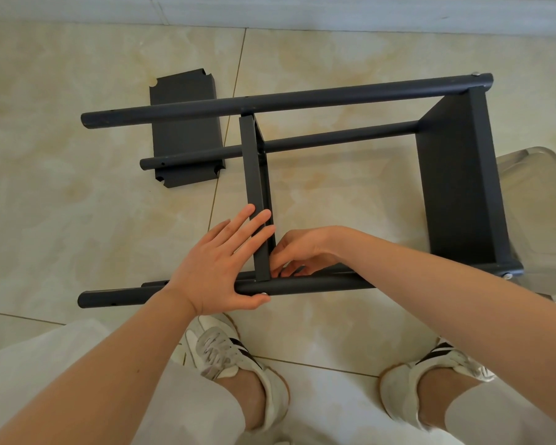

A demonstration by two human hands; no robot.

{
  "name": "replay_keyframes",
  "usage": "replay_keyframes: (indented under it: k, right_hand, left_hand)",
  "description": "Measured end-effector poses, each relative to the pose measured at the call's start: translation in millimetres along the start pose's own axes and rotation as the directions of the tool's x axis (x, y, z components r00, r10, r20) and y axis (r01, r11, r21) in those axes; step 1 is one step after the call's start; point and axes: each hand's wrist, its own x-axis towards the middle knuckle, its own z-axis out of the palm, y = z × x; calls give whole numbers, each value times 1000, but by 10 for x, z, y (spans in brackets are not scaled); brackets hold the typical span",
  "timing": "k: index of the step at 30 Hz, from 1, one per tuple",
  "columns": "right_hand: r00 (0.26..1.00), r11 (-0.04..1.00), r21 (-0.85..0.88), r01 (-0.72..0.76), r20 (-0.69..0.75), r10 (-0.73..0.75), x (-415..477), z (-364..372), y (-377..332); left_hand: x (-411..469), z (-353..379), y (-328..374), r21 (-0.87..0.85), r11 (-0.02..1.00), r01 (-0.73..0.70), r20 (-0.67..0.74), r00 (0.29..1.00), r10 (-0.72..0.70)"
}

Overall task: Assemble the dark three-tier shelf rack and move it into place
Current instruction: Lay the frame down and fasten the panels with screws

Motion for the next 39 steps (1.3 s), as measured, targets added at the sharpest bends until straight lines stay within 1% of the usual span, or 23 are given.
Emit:
replay_keyframes:
  k: [3,6,11,16,20,24,32,36,39]
  right_hand:
    - [1000,1000,17,15,11,-15,17,3,-14]
    - [999,1000,21,0,34,-1,-16,-46,-22]
    - [999,1000,-7,-14,28,14,-3,-49,-17]
    - [999,999,47,18,41,-20,18,6,6]
    - [998,999,43,-2,69,-1,-15,-47,7]
    - [999,1000,9,-8,47,7,-2,-36,1]
    - [999,1000,20,-4,55,3,-18,-57,-27]
    - [1000,1000,-6,-5,29,6,-33,-72,-23]
    - [1000,1000,16,2,26,-2,2,-12,-9]
  left_hand:
    - [-1,-5,5,2,1000,1,1,1000,-1]
    - [0,-16,8,3,1000,2,2,1000,-2]
    - [-1,-25,15,-1,1000,4,1,1000,-4]
    - [0,-39,18,-3,1000,5,10,1000,-5]
    - [2,-40,16,-10,1000,10,10,1000,-10]
    - [-2,-29,19,-5,1000,7,1,1000,-7]
    - [2,-26,16,-12,1000,6,5,1000,-6]
    - [8,-32,23,-15,1000,5,0,1000,-5]
    - [4,-42,26,-16,1000,3,1,1000,-3]
